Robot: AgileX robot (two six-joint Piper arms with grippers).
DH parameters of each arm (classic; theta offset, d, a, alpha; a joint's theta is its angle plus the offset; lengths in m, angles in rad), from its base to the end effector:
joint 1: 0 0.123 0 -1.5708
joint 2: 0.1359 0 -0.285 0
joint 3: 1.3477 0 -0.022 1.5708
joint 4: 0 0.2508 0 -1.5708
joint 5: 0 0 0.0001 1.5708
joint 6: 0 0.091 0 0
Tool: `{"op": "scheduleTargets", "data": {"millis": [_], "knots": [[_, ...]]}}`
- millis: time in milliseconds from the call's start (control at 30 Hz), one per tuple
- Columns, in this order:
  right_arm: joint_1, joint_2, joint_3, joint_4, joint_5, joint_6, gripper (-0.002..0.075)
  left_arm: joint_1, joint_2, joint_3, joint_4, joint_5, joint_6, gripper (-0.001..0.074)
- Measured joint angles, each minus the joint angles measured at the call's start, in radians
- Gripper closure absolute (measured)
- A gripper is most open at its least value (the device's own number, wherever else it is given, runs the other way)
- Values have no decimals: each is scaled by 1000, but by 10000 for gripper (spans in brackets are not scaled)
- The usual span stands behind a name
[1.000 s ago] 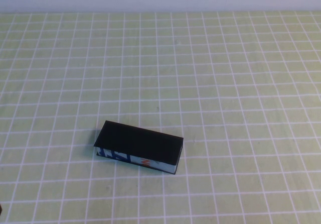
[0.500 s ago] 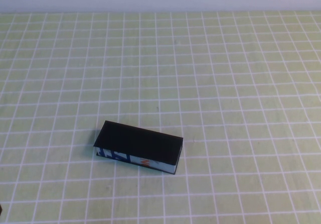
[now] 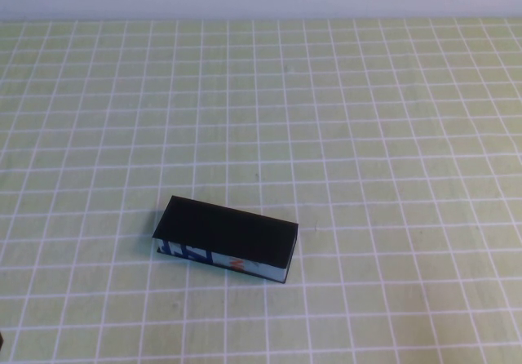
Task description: Return glasses to glasses case
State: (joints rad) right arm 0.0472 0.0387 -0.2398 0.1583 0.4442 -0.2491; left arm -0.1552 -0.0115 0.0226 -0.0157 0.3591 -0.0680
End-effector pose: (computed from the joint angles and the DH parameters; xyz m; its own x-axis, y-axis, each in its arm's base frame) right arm 0.0429 0.0082 0.2511 -0.1374 -0.1121 -0.9841 -0.1292 0.9871 -0.0944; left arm 0.0522 -0.0087 0.1739 -0.2881 -0.0385 -0.9568 0.1365 0.9873 -0.0809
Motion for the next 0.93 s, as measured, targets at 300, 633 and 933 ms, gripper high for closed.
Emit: {"op": "scheduleTargets", "data": {"millis": [300,633,933], "knots": [[-47,-48,253,129,-41,0,743,0,0,0,0,0,4,738],[-47,-48,267,167,-72,0,743,0,-2,0,0,0,4,738],[-47,-48,267,171,-74,0,743,0,-2,0,0,0,4,738]]}}
